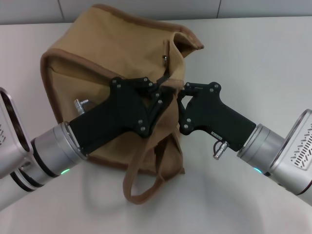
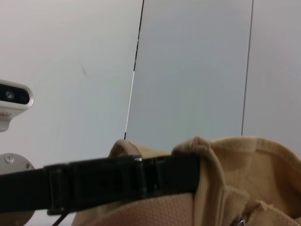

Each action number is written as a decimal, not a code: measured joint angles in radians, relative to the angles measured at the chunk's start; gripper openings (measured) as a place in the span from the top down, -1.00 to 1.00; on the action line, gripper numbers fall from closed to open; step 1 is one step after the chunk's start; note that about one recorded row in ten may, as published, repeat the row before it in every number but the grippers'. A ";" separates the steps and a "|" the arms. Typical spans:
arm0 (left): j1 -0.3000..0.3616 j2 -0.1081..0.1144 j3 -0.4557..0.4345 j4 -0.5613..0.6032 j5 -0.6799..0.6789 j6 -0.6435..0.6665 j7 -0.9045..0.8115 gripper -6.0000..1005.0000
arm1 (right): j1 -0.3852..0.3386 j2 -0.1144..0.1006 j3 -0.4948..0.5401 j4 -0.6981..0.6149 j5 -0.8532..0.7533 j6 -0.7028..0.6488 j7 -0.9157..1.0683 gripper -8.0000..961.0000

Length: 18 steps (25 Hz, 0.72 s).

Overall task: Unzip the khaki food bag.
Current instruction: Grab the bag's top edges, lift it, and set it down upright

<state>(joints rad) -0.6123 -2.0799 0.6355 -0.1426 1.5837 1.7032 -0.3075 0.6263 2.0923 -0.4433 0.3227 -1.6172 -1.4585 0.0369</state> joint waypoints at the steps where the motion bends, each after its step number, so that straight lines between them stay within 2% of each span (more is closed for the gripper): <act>1: 0.000 0.000 -0.002 0.000 0.000 0.007 -0.001 0.88 | -0.001 0.000 0.000 -0.001 0.000 -0.002 0.000 0.97; 16: 0.017 0.000 -0.069 -0.003 -0.007 0.073 -0.005 0.88 | -0.076 0.000 0.028 -0.018 0.000 -0.004 0.000 0.94; 18: 0.025 0.000 -0.102 -0.013 -0.007 0.077 -0.006 0.88 | -0.088 0.000 0.028 -0.019 0.000 -0.001 0.000 0.93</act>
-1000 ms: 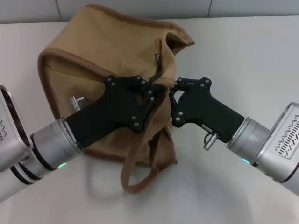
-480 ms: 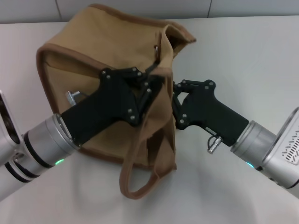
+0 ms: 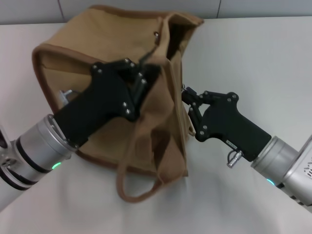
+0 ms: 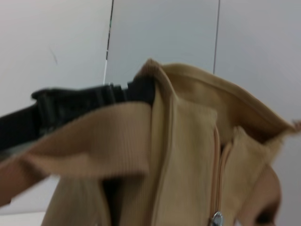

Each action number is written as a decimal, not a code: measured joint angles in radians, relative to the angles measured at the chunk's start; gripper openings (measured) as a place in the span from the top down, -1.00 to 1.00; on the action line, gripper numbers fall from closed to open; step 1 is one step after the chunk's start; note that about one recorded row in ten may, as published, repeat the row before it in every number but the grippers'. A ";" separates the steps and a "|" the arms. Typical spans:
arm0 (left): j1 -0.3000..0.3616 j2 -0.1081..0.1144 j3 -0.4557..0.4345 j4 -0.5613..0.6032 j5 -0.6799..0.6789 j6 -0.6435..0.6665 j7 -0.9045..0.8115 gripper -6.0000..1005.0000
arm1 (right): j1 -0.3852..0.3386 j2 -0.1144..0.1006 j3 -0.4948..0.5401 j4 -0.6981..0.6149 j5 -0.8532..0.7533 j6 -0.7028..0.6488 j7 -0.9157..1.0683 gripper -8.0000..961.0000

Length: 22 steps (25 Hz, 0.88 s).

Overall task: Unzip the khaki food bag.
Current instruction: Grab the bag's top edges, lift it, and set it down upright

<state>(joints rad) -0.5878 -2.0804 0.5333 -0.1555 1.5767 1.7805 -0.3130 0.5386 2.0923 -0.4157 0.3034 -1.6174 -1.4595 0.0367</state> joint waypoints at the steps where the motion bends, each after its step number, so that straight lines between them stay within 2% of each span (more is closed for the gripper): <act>1: 0.005 0.000 -0.024 -0.009 0.000 0.000 0.000 0.88 | -0.007 0.000 0.000 -0.003 -0.001 0.002 0.000 0.93; 7: 0.040 -0.001 -0.160 -0.051 -0.001 -0.001 -0.008 0.88 | -0.054 0.000 0.000 -0.032 -0.002 -0.002 0.000 0.91; 15: 0.062 -0.001 -0.223 -0.053 -0.003 -0.005 -0.052 0.88 | -0.113 0.000 -0.003 -0.091 -0.003 -0.005 0.000 0.88; 22: 0.083 -0.001 -0.258 -0.053 -0.004 -0.004 -0.056 0.88 | -0.127 0.000 -0.008 -0.118 -0.003 0.006 0.000 0.86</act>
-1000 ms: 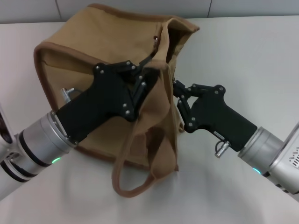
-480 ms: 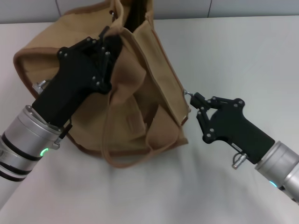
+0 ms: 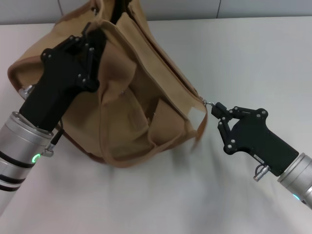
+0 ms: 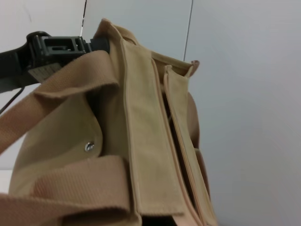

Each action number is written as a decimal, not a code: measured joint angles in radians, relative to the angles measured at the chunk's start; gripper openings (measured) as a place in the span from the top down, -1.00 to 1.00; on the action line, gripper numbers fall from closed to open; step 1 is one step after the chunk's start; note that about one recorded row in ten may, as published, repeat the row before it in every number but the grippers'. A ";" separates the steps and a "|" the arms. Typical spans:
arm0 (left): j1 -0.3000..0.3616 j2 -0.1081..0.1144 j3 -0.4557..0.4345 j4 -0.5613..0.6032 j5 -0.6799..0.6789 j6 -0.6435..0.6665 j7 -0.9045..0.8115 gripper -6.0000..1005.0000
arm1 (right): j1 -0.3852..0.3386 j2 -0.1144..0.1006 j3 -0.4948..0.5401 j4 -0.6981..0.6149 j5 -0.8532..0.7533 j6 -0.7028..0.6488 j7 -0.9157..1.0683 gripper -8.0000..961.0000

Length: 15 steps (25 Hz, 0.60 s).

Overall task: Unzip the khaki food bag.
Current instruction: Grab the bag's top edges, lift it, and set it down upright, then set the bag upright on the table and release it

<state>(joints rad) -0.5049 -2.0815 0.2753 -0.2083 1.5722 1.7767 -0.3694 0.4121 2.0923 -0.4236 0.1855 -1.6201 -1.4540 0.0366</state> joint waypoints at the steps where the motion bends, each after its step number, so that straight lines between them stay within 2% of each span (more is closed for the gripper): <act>1: 0.002 0.000 -0.006 0.002 0.000 0.000 -0.005 0.88 | 0.000 0.000 0.001 -0.002 0.000 0.002 0.000 0.86; 14: 0.010 0.002 -0.015 0.013 0.005 -0.024 -0.049 0.87 | 0.021 0.000 0.019 -0.066 0.010 0.093 -0.001 0.82; 15: 0.012 0.002 -0.015 0.013 0.005 -0.024 -0.049 0.87 | 0.024 0.000 0.020 -0.072 0.010 0.103 -0.002 0.74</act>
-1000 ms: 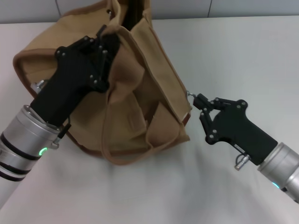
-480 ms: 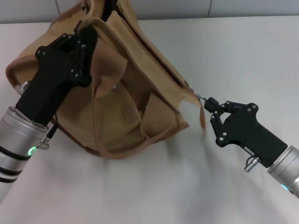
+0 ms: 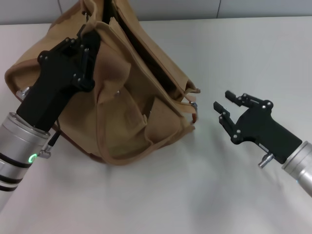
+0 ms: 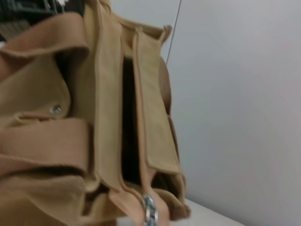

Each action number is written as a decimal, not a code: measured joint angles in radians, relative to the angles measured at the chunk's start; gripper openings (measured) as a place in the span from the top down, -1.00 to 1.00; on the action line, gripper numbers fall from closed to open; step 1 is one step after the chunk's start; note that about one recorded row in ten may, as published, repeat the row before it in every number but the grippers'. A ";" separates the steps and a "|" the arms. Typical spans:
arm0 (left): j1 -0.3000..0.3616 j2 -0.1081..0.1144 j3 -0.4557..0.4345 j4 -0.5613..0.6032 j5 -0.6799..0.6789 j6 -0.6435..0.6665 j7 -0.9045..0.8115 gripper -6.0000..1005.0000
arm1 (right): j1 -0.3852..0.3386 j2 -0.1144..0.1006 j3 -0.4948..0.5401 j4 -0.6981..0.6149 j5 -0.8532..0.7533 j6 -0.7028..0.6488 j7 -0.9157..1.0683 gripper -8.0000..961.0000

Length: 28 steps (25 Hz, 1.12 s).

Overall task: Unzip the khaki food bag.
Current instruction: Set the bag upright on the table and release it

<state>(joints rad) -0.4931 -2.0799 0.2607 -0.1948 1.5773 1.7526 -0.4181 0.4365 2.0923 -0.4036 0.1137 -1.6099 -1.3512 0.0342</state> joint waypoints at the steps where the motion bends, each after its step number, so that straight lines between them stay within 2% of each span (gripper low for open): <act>1: 0.001 0.000 0.000 0.000 0.000 0.000 0.000 0.87 | 0.004 0.000 0.000 -0.004 0.000 0.006 -0.003 0.67; 10: -0.001 0.000 0.004 0.000 0.001 0.000 -0.001 0.87 | 0.050 0.000 -0.005 0.003 -0.003 0.008 -0.056 -0.04; 13: -0.002 0.000 0.008 -0.001 0.003 -0.001 -0.001 0.87 | 0.069 0.000 -0.009 0.009 -0.004 0.011 -0.061 -0.08; 18: 0.002 0.000 0.011 -0.002 0.004 -0.001 -0.001 0.87 | 0.117 0.000 -0.013 0.032 -0.006 0.045 -0.066 -0.03; 23: 0.002 0.000 0.011 -0.001 0.004 0.002 -0.001 0.87 | 0.130 0.000 -0.010 0.065 -0.007 0.048 -0.132 0.01; 28: 0.002 0.000 0.007 0.000 0.004 0.007 -0.001 0.87 | 0.132 0.000 -0.013 0.077 -0.008 0.057 -0.154 0.51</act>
<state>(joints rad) -0.4908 -2.0799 0.2682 -0.1948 1.5818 1.7596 -0.4188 0.5685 2.0923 -0.4165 0.1905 -1.6178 -1.2945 -0.1197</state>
